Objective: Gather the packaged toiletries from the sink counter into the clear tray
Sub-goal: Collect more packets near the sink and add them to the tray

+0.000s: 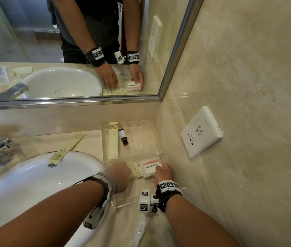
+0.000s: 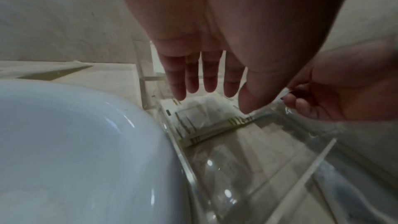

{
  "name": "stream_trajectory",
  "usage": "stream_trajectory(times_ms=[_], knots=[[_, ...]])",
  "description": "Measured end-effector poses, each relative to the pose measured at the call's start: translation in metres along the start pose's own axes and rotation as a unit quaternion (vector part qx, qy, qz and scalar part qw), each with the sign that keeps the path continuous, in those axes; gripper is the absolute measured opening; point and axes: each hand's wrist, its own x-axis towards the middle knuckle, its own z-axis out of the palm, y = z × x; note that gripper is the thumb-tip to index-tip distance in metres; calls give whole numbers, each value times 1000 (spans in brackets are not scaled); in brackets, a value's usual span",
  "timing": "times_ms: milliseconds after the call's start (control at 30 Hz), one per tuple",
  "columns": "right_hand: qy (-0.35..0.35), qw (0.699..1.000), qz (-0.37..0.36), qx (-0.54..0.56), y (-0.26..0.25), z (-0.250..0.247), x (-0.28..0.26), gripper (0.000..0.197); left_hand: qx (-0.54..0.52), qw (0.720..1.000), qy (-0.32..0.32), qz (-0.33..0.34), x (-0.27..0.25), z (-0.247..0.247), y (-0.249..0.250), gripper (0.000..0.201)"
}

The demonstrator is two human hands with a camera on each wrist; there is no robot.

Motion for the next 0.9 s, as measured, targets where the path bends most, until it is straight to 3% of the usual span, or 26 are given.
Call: stream_trajectory(times_ms=[233,367,500,633,733,800,900], knots=[[-47,992,-44,-112,1,8,-1,61,41,999,-28,9,0,12,-4,44],[-38,982,-57,-175,5,12,-2,71,47,998,-38,11,1,17,-6,47],[-14,951,-92,-295,2,7,-16,65,57,997,-42,12,0,18,-6,47],[5,926,-155,-344,1,3,-32,55,54,998,-42,15,-1,16,-8,47],[1,863,-241,-445,0,6,-43,42,53,997,-47,14,-2,14,-10,48],[-30,839,-247,-484,-1,11,-49,40,56,997,-56,12,-3,13,-9,49],[-55,836,-229,-495,-3,17,-49,41,56,996,-71,7,-4,12,-8,50]])
